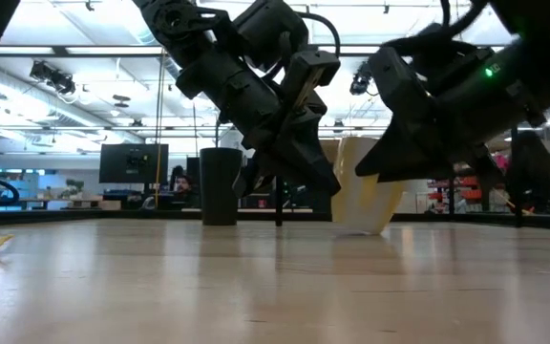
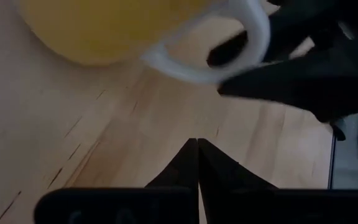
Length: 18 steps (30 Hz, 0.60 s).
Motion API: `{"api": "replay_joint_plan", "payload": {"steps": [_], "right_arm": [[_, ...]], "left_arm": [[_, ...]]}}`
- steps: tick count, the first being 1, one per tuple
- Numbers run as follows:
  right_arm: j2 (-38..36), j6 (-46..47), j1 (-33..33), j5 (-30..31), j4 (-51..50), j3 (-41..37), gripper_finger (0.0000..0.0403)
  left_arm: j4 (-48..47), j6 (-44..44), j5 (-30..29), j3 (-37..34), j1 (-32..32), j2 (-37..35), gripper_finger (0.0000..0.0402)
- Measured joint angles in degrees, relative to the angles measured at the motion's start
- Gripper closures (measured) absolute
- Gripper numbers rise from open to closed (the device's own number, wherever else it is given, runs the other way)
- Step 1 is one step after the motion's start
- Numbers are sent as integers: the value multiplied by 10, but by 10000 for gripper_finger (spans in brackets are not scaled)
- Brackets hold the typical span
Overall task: Stack small to large cups/mugs on shelf
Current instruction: Put the orange mug on the shelf
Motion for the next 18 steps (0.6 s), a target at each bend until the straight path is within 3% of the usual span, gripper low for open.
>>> {"api": "replay_joint_plan", "payload": {"steps": [7, 18], "right_arm": [[-18, -28, -19, -19, -37, 11, 366], [-67, -42, -27, -39, -107, 11, 376]], "left_arm": [[0, 2, 0, 0, 0, 0, 379], [0, 15, 0, 0, 3, 0, 391]]}}
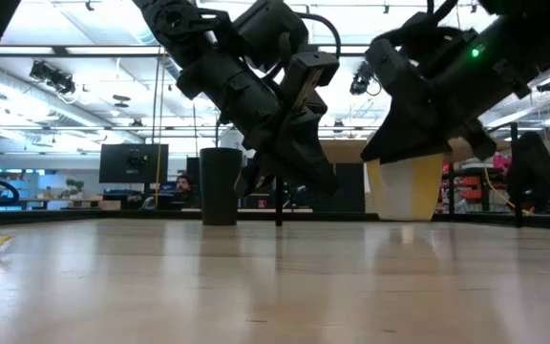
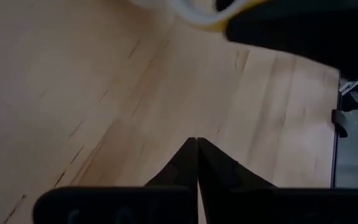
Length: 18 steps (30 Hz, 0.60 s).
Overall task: Stack small to large cups/mugs on shelf
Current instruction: Put the orange mug on the shelf
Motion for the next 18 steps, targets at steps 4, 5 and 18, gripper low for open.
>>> {"api": "replay_joint_plan", "payload": {"steps": [4, 5, 18], "right_arm": [[-20, -4, 0, -5, -18, 0, 376], [-27, -11, 0, -9, -19, 0, 376], [-207, -139, -13, -60, -106, 0, 376]], "left_arm": [[0, 1, 7, 0, 5, 0, 378], [0, 1, 13, 0, 8, 0, 377], [2, 7, 46, 0, 27, -9, 382]]}}
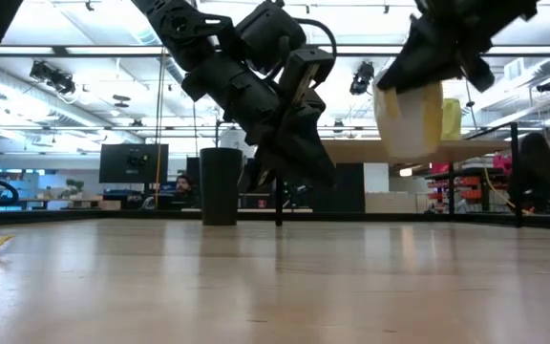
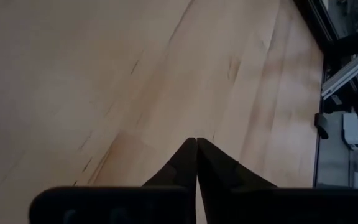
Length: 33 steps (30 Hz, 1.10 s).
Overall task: Stack small to large cups/mugs on shelf
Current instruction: Put the orange mug on the shelf
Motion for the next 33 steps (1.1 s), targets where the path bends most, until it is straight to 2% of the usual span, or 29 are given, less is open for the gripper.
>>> {"api": "replay_joint_plan", "payload": {"steps": [4, 8, 13, 17, 21, 27, 33], "right_arm": [[-65, -82, -33, -33, -20, 0, 376], [-117, -179, -74, -62, -22, 14, 376], [-143, -284, -133, -119, -79, 72, 376], [-151, -359, -187, -191, -85, 97, 376], [-162, -383, -242, -271, -82, 89, 376], [-177, -426, -259, -296, 12, 65, 376], [-208, -412, -273, -307, 95, -17, 376]], "left_arm": [[-1, 6, -1, 0, 0, 0, 379], [3, 5, -4, 0, 3, 0, 393], [3, 4, -4, 0, 8, 0, 390], [3, 4, -4, 0, 12, 0, 378], [4, 4, -5, 0, 14, 0, 387], [6, 4, -5, 0, 13, 0, 393], [6, 3, -5, 0, 14, 0, 378]]}}
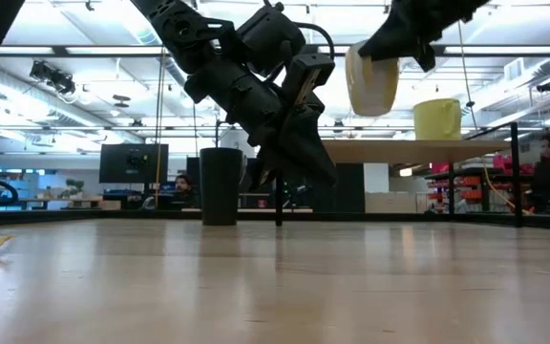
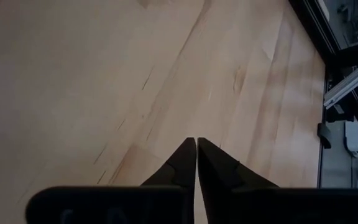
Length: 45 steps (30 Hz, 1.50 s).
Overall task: Stack small to large cups/mugs on shelf
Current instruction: Put the orange mug on the shelf
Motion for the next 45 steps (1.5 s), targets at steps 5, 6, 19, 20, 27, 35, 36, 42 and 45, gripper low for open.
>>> {"api": "replay_joint_plan", "payload": {"steps": [5, 6, 19, 20, 27, 35, 36, 42, 45], "right_arm": [[-23, -13, -5, 8, 42, -32, 376], [-24, -18, -8, 11, 39, -32, 376], [-2, -107, -115, -60, 21, -33, 376], [-2, -110, -122, -65, 19, -33, 376], [0, -115, -181, -131, 33, -37, 376], [-2, -99, -185, -138, 86, -80, 376], [-2, -96, -185, -138, 86, -83, 376], [-2, -98, -186, -131, 97, -86, 376], [-2, -101, -190, -126, 97, -86, 376]], "left_arm": [[0, 0, 0, 0, 0, 0, 395], [0, 0, 0, 0, 0, 0, 396], [0, -10, 0, 0, 1, 0, 394], [0, -10, 0, 0, 1, 0, 395], [0, -10, -2, 0, 1, 0, 379], [1, -10, -3, 0, 1, 0, 396], [1, -10, -4, 0, 1, 0, 396], [1, -10, -4, 0, 1, 0, 377], [1, -10, -6, 0, 1, 0, 378]]}}
